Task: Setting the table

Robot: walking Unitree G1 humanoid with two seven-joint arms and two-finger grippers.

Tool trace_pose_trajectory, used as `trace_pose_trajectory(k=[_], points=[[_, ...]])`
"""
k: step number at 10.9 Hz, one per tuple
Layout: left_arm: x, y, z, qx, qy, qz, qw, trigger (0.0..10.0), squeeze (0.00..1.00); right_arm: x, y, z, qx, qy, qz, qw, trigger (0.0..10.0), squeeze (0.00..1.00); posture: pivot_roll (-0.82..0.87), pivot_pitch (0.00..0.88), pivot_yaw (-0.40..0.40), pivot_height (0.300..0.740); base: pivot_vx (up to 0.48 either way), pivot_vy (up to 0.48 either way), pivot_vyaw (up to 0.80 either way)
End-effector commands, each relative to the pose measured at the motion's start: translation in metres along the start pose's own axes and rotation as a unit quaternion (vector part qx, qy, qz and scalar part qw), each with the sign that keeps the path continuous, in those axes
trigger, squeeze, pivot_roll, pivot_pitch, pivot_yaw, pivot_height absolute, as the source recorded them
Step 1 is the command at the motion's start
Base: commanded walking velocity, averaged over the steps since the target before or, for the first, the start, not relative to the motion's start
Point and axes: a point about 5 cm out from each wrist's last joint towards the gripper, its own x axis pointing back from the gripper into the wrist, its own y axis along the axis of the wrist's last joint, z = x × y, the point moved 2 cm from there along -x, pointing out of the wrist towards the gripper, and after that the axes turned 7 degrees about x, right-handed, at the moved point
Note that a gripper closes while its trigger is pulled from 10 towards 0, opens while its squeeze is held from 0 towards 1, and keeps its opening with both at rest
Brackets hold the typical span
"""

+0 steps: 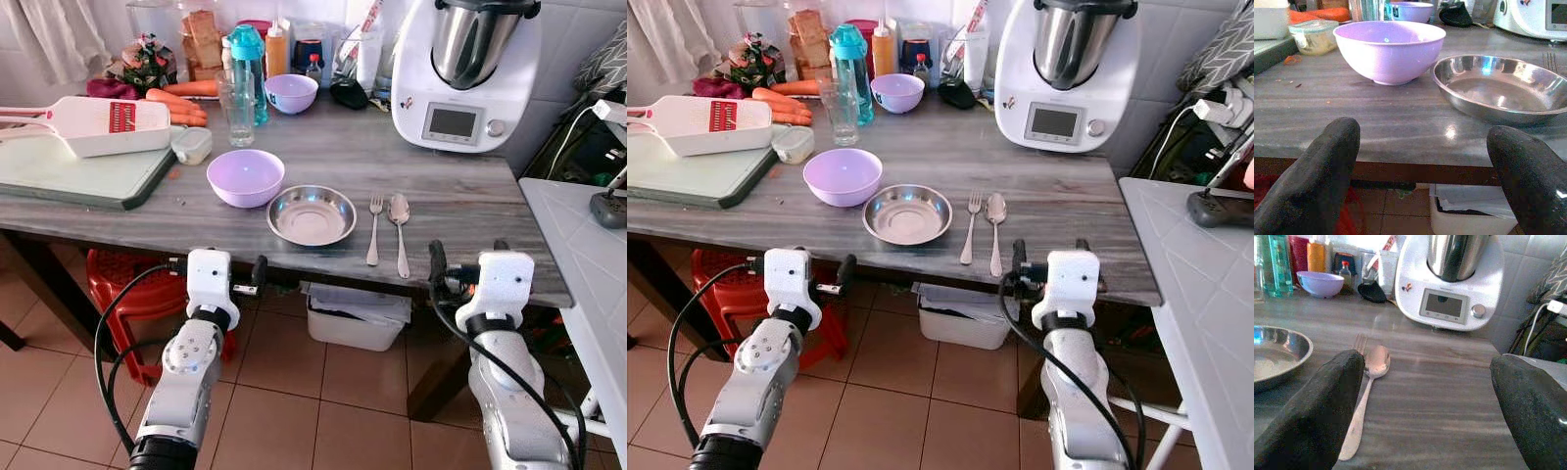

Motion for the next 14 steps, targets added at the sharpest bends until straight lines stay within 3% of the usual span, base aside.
trace_pose_trajectory(k=[1, 9, 14], points=[[-0.001, 0.0, 0.0, -0.003, 0.002, 0.0, 1.0, 10.0, 0.0, -0.002, 0.001, -0.002, 0.0, -0.001, -0.001, 1.0, 10.0, 0.0, 0.01, 0.0, -0.035, 0.74, -0.255, 0.0, 0.0], [-0.003, -0.002, -0.004, -0.008, -0.011, 0.003, 1.0, 10.0, 0.0, -0.002, 0.004, -0.003, -0.003, -0.013, -0.013, 1.0, 10.0, 0.0, 0.01, 0.0, -0.021, 0.74, -0.274, 0.0, 0.0], [-0.004, 0.001, -0.017, 0.019, -0.061, -0.009, 0.998, 10.0, 0.0, 0.0, 0.003, -0.001, -0.004, -0.014, -0.012, 1.0, 10.0, 0.0, 0.0, 0.0, -0.013, 0.74, 0.0, 0.0, 0.0]])
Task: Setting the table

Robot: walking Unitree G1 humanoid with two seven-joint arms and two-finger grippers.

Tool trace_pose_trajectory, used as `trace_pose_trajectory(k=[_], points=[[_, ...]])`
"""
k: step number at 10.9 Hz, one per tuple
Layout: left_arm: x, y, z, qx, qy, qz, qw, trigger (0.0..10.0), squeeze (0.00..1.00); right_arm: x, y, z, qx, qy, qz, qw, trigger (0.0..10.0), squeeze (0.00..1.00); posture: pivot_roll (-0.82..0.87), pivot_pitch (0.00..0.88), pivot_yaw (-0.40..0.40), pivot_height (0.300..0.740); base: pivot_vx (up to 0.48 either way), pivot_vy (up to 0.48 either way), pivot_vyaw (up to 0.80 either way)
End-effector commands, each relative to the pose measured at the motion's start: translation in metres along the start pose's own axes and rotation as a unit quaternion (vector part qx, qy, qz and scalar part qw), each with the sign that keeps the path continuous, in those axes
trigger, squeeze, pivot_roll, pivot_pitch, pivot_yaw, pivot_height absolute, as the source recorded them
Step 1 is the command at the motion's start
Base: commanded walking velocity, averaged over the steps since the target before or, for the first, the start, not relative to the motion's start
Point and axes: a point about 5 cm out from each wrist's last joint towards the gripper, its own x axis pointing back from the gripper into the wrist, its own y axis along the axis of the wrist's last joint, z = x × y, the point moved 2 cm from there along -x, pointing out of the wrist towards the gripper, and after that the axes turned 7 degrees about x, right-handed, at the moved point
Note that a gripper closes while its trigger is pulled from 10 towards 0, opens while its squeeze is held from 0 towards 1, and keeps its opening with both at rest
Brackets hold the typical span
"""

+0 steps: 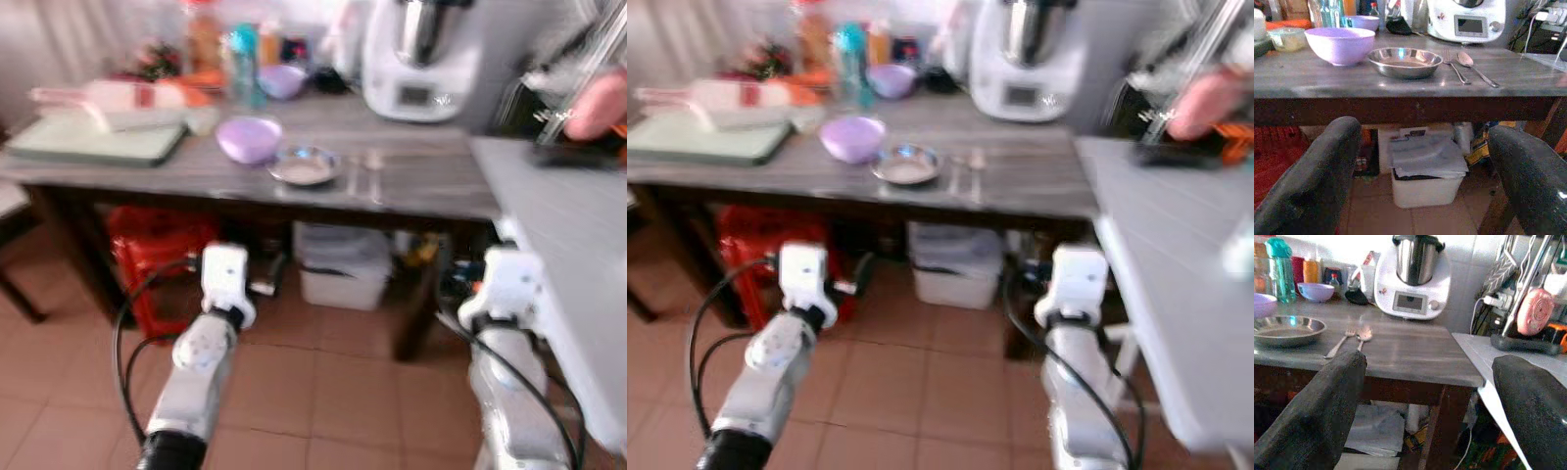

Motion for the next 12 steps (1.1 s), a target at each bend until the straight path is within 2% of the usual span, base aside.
trace_pose_trajectory(k=[1, 4, 12], points=[[-0.002, 0.004, -0.002, 0.002, -0.008, -0.007, 1.0, 10.0, 0.0, -0.004, 0.005, -0.002, 0.004, -0.003, -0.009, 1.0, 10.0, 0.0, 0.0, 0.0, -0.011, 0.74, 0.0, 0.0, 0.0], [-0.003, 0.002, -0.008, 0.012, -0.014, -0.004, 1.0, 10.0, 0.0, -0.003, 0.006, 0.0, 0.007, 0.001, -0.008, 1.0, 10.0, 0.0, -0.01, 0.003, -0.024, 0.74, 0.0, -0.226, 0.0], [0.002, 0.0, -0.007, 0.011, -0.014, -0.001, 1.0, 10.0, 0.0, -0.007, 0.007, 0.008, 0.003, 0.014, -0.009, 1.0, 10.0, 0.0, 0.02, 0.012, -0.035, 0.74, 0.0, -0.418, 0.0]])
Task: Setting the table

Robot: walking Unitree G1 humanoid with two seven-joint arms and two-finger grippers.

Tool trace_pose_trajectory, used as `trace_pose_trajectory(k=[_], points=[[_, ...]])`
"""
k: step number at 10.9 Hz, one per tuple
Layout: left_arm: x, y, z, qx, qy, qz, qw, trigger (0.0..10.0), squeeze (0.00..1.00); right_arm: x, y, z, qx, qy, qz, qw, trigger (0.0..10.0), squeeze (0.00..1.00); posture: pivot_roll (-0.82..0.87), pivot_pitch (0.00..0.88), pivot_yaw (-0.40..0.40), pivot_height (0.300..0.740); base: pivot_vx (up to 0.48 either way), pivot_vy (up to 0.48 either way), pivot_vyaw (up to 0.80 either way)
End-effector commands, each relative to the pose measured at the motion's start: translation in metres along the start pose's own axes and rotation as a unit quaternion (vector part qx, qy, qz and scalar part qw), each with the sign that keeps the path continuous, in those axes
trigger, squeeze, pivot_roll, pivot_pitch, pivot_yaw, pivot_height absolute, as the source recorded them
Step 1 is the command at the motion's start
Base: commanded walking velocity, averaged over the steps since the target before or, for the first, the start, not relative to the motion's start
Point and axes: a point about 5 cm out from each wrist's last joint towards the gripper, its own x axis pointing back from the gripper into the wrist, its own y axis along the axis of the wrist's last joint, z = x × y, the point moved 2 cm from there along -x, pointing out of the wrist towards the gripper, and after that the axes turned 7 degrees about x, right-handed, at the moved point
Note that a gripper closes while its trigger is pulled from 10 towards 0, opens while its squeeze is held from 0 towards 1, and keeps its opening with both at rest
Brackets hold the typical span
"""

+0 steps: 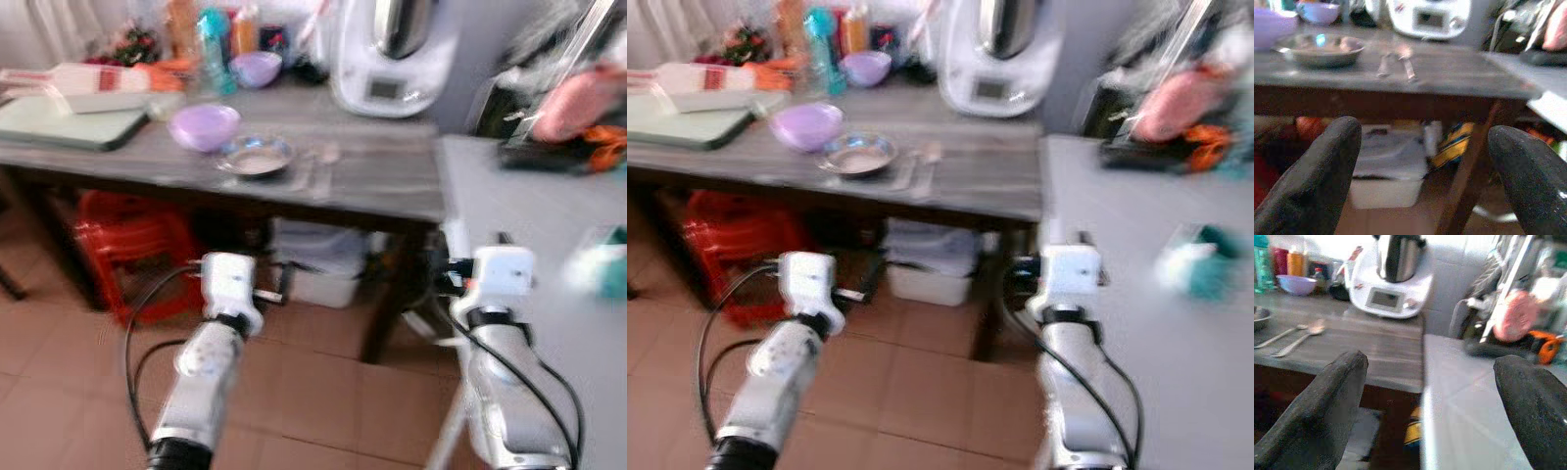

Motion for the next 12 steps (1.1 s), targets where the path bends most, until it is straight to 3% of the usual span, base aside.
trace_pose_trajectory(k=[1, 8, 12], points=[[0.002, 0.003, 0.008, -0.006, 0.009, -0.003, 1.0, 10.0, 0.0, -0.002, 0.003, 0.006, -0.006, 0.008, -0.003, 1.0, 10.0, 0.0, 0.02, 0.01, -0.034, 0.74, 0.0, -0.424, 0.0], [-0.001, 0.008, 0.009, -0.012, 0.009, -0.008, 1.0, 10.0, 0.0, -0.001, 0.006, 0.006, -0.01, -0.003, -0.012, 1.0, 10.0, 0.0, 0.02, 0.0, -0.025, 0.74, 0.0, -0.423, 0.0], [0.001, 0.009, 0.009, -0.01, 0.007, -0.01, 1.0, 10.0, 0.0, 0.009, -0.001, -0.011, 0.012, -0.036, -0.002, 0.999, 10.0, 0.0, 0.02, 0.01, -0.021, 0.74, 0.0, -0.317, 0.0]])
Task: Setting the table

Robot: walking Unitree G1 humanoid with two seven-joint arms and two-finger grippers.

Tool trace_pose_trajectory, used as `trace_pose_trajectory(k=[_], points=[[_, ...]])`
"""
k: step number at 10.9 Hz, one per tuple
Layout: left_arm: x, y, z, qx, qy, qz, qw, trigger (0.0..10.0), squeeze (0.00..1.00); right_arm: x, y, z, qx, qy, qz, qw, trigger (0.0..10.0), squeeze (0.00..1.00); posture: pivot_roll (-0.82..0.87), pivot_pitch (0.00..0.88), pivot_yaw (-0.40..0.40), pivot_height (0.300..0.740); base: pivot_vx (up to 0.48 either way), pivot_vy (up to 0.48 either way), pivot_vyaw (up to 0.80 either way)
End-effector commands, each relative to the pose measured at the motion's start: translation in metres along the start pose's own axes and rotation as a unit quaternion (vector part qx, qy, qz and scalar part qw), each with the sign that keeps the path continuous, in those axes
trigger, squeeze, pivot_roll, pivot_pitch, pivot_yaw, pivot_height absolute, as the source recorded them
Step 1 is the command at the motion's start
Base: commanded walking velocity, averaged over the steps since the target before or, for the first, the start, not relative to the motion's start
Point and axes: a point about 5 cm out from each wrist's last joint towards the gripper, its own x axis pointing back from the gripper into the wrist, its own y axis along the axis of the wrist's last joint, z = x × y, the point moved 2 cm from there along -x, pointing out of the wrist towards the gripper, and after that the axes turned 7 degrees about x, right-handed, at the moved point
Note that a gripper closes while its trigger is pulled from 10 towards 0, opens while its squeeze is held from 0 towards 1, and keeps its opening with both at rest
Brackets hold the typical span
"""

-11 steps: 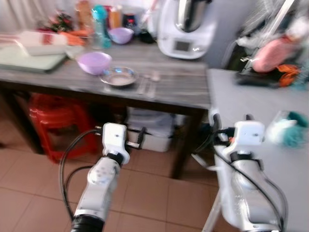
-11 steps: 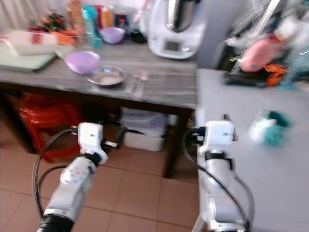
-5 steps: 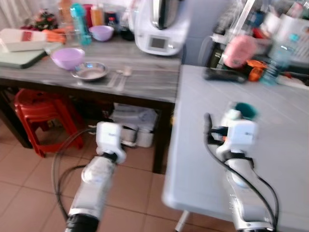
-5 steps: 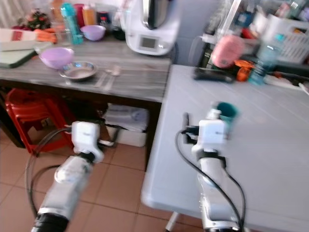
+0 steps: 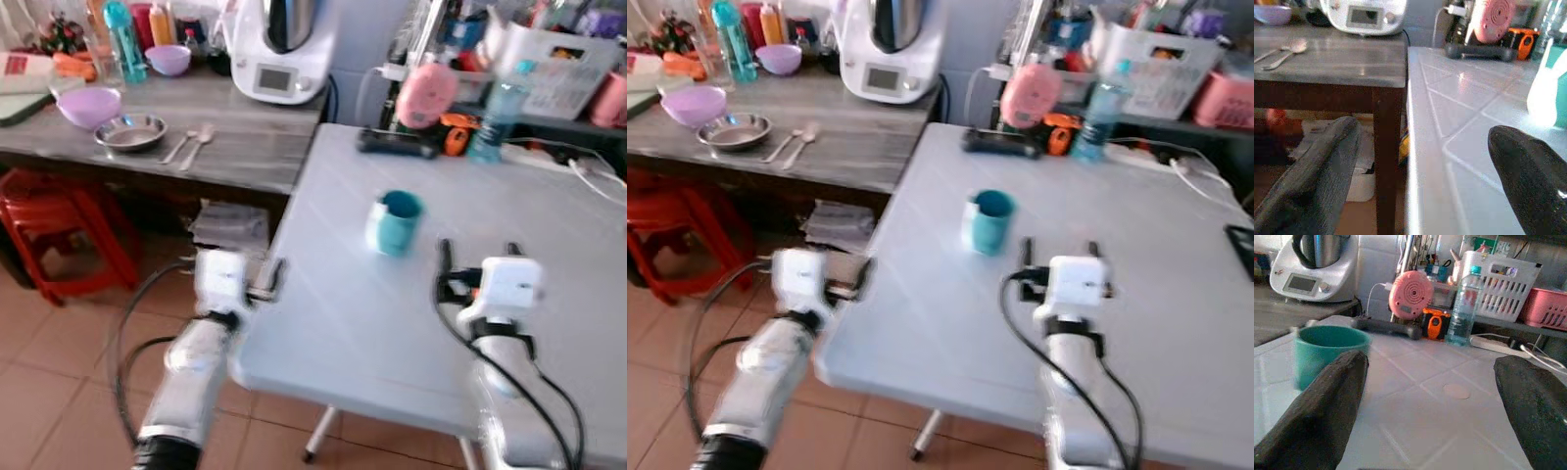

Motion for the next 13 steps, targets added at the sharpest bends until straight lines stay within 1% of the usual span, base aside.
trace_pose_trajectory(k=[1, 2, 3, 4, 5, 6, 7, 8, 9, 12, 13], points=[[-0.004, 0.002, -0.011, 0.004, -0.019, -0.003, 1.0, 10.0, 0.0, -0.002, 0.002, -0.006, 0.006, -0.008, -0.003, 1.0, 10.0, 0.0, 0.02, 0.012, -0.021, 0.74, 0.0, 0.0, 0.0], [-0.004, 0.002, -0.011, -0.008, -0.025, -0.005, 1.0, 10.0, 0.0, -0.004, 0.001, -0.003, 0.003, -0.002, 0.0, 1.0, 10.0, 0.0, 0.02, 0.014, -0.021, 0.74, 0.0, 0.0, 0.0], [-0.004, 0.004, -0.011, -0.029, -0.043, -0.01, 0.999, 10.0, 0.0, -0.007, 0.001, 0.002, -0.001, 0.009, 0.001, 1.0, 10.0, 0.0, 0.02, 0.018, -0.023, 0.74, 0.0, 0.0, 0.0], [-0.003, 0.002, -0.009, -0.04, -0.05, -0.004, 0.998, 10.0, 0.0, -0.01, 0.003, 0.008, -0.007, 0.024, -0.002, 1.0, 10.0, 0.0, 0.02, 0.022, -0.024, 0.74, 0.0, 0.0, 0.0], [-0.001, 0.0, -0.005, -0.041, -0.049, 0.002, 0.998, 10.0, 0.0, -0.014, 0.003, 0.023, -0.003, 0.063, -0.001, 0.998, 10.0, 0.0, 0.02, 0.026, -0.024, 0.74, 0.0, 0.0, 0.0], [0.0, -0.002, -0.004, -0.045, -0.051, 0.005, 0.998, 10.0, 0.0, -0.016, -0.002, 0.031, -0.002, 0.081, 0.009, 0.997, 10.0, 0.0, 0.03, 0.028, -0.024, 0.74, 0.0, 0.0, 0.0], [0.001, -0.004, -0.008, -0.051, -0.072, 0.01, 0.996, 10.0, 0.0, -0.02, -0.002, 0.043, -0.014, 0.1, 0.012, 0.995, 10.0, 0.0, 0.03, 0.031, -0.026, 0.74, 0.0, 0.0, 0.0], [0.002, -0.005, -0.011, -0.047, -0.086, 0.012, 0.995, 10.0, 0.0, -0.023, -0.002, 0.051, -0.019, 0.114, 0.014, 0.993, 10.0, 0.0, 0.03, 0.031, -0.026, 0.74, 0.0, 0.0, 0.0], [0.006, -0.004, -0.014, -0.05, -0.102, 0.007, 0.994, 10.0, 0.0, -0.03, 0.0, 0.064, -0.009, 0.135, 0.005, 0.991, 10.0, 0.0, 0.04, 0.04, -0.025, 0.74, 0.0, 0.0, 0.0], [0.023, -0.007, -0.013, -0.037, -0.131, 0.014, 0.991, 10.0, 0.0, -0.052, -0.005, 0.078, -0.017, 0.142, 0.026, 0.989, 10.0, 0.0, 0.07, 0.072, -0.032, 0.74, 0.0, 0.0, 0.0], [0.029, -0.006, -0.014, -0.027, -0.142, 0.015, 0.989, 10.0, 0.0, -0.057, -0.004, 0.083, -0.029, 0.139, 0.031, 0.989, 10.0, 0.0, 0.07, 0.085, -0.03, 0.74, 0.0, 0.0, 0.0]])
